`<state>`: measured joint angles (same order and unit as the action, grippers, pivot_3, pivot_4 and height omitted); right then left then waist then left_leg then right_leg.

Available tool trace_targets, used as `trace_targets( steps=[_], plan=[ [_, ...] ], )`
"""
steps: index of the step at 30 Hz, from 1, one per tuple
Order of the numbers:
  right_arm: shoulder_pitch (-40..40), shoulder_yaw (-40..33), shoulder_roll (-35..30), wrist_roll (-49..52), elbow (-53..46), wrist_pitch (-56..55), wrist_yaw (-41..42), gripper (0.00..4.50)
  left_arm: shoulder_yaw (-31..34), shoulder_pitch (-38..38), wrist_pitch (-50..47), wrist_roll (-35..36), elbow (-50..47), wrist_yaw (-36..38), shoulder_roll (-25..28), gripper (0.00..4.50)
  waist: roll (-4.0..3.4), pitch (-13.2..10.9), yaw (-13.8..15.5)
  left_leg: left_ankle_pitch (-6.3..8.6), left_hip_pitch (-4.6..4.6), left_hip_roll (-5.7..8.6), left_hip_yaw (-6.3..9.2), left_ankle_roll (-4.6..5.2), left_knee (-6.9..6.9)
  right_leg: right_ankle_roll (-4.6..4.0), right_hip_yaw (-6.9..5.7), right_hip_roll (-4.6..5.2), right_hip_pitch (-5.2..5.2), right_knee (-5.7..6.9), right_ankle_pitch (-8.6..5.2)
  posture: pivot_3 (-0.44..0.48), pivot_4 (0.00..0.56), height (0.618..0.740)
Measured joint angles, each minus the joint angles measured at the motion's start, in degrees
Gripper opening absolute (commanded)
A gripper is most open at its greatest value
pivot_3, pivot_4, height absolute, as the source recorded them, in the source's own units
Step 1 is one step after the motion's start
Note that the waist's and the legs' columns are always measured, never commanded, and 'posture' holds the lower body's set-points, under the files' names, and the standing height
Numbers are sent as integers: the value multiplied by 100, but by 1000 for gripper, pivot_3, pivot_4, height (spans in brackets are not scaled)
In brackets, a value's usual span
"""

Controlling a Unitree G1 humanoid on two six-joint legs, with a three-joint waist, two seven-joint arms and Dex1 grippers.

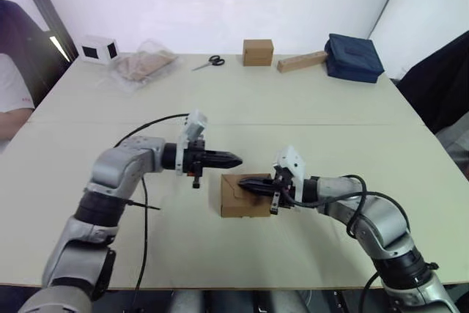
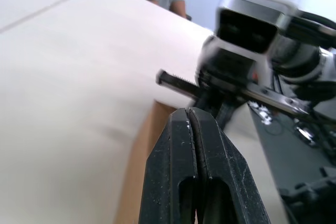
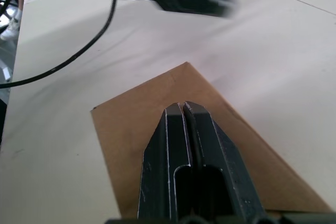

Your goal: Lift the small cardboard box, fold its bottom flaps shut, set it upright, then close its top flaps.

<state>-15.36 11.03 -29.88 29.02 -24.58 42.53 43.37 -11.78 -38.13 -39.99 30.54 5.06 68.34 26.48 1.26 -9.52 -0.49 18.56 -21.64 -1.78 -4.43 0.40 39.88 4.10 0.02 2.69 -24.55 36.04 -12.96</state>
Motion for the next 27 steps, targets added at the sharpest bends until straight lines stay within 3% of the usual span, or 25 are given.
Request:
trace_targets(
  steps=[3,14,27],
  plan=[
    [95,-60,-29,64,-228,152,-103,0,-319,127,282,-288,190,7,-193,24,2,-1,-48,0,0,-1,-8,0,1,0,8,2,-4,-2,0,0,150,740],
    [107,-297,-304,493,-1142,784,-308,0,-321,175,674,-614,293,15,-300,24,3,-2,-13,0,-6,-2,1,0,2,-1,3,8,-6,-4,0,0,150,740],
    [219,-54,-495,203,-976,707,-462,0,-202,189,375,-482,54,-45,-337,24,3,-2,-16,0,-41,-2,4,0,5,0,1,4,-36,-2,0,0,150,740]
  ],
)
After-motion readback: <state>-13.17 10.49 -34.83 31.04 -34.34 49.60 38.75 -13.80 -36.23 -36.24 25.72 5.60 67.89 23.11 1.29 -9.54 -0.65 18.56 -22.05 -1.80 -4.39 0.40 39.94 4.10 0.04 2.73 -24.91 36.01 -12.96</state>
